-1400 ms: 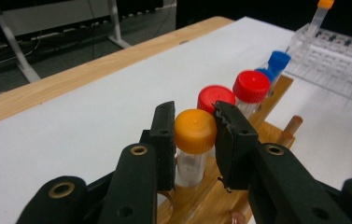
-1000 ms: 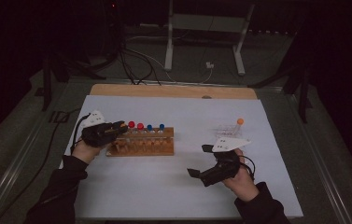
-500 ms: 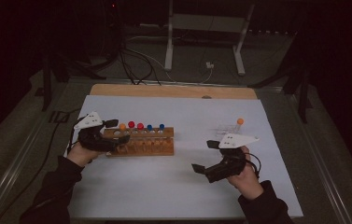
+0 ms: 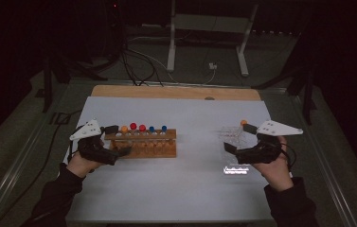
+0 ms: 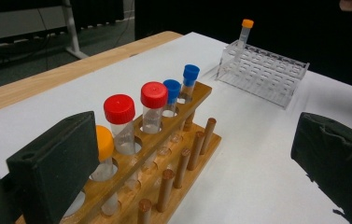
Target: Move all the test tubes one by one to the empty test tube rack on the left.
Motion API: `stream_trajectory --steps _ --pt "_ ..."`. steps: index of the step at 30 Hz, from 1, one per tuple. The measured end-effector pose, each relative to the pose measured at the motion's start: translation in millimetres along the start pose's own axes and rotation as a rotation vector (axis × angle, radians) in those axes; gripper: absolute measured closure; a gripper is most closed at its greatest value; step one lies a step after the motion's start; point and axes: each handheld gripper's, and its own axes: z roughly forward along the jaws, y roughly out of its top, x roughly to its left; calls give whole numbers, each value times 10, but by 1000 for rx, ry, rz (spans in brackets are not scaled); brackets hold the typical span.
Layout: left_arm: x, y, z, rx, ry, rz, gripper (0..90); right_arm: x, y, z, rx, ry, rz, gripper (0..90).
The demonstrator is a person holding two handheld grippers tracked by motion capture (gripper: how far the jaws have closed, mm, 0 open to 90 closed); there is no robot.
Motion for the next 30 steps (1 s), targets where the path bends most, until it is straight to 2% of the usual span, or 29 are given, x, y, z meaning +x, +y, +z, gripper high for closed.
stream_trajectory --steps 3,7,13,17,19,21,23,25,30 --pt "-4 -9 -29 -12 2 -1 17 -168 -7 -76 -12 -48 21 0" --pt "-14 -17 -70 -15 0 2 17 -377 -72 -103 4 -107 47 0" --pt "-20 -15 -121 -30 5 3 18 -623 -265 16 52 -168 99 3" --pt "-25 -19 -129 -30 7 4 18 -768 -404 129 84 -193 137 33" --pt "-26 -17 -130 -31 6 4 17 -827 -464 186 101 -198 147 92" --pt "-28 -16 -129 -31 7 5 18 -874 -513 236 115 -199 159 106" --pt "-30 -17 -125 -29 8 7 18 -906 -551 282 130 -212 170 197" --pt "-29 -19 -122 -30 6 4 18 -937 -585 329 146 -221 175 203" --pt "-27 -23 -120 -26 7 5 18 -1005 -653 421 172 -219 189 342"
